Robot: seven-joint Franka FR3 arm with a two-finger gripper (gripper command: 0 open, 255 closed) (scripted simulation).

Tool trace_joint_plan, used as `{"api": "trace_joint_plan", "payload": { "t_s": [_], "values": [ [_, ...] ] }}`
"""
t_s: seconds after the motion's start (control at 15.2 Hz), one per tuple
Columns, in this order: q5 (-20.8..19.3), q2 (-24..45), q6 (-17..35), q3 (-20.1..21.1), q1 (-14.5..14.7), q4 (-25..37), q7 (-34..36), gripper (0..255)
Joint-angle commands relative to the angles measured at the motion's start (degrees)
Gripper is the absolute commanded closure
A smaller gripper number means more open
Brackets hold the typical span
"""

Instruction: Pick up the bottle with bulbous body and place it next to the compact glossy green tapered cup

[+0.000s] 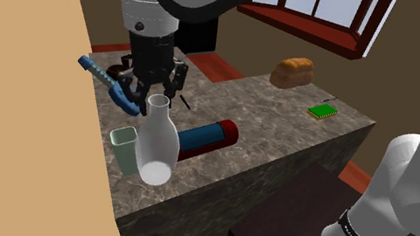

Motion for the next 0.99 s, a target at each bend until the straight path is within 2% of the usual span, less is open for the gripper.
{"api": "trace_joint_plan", "payload": {
  "t_s": [0.0,0.73,0.92],
  "values": [
    [-0.03,0.03,1.81,-0.01,-0.01,-1.72,0.05,255],
    [-0.50,0.92,10.11,0.00,0.02,-9.20,0.59,255],
    [-0.54,1.00,10.50,0.01,0.02,-9.51,0.63,255]
  ]
}}
